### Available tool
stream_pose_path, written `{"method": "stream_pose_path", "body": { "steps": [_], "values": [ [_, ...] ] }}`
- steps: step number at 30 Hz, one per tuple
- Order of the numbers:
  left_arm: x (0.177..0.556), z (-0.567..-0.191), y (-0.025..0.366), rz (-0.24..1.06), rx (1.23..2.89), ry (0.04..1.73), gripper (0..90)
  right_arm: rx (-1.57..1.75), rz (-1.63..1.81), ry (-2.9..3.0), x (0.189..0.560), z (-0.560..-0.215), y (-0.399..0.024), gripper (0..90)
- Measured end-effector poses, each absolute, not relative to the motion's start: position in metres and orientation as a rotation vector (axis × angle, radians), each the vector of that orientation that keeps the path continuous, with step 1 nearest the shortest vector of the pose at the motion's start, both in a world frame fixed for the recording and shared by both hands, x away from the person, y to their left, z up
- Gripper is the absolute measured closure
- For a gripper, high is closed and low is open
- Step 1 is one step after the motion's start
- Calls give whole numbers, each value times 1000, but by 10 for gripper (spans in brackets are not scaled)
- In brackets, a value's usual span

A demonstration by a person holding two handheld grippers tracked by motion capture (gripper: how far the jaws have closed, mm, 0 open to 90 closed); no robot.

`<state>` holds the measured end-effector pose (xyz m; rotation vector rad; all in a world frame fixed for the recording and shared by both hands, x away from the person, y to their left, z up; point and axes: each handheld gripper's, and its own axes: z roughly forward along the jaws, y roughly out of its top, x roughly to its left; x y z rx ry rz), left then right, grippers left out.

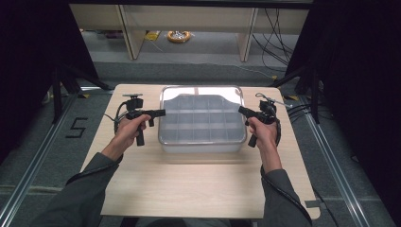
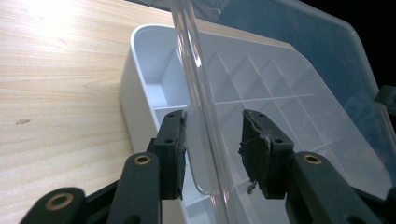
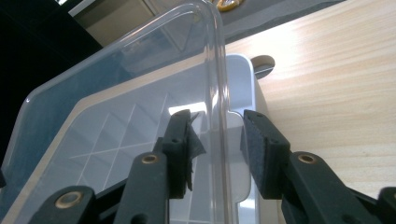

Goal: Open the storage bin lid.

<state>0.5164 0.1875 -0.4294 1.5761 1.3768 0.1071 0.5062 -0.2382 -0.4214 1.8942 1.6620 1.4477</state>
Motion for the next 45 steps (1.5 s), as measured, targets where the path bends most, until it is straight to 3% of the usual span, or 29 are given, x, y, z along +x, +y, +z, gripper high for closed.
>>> {"method": "stream_pose_path", "body": {
  "steps": [16, 45],
  "values": [
    [492, -407, 186, 117, 1585, 1298, 597, 1830, 1485, 1640, 479, -396, -244, 645],
    [459, -406, 192, 150, 1588, 1243, 590, 1814, 1527, 1660, 448, -399, -244, 646]
  ]
}}
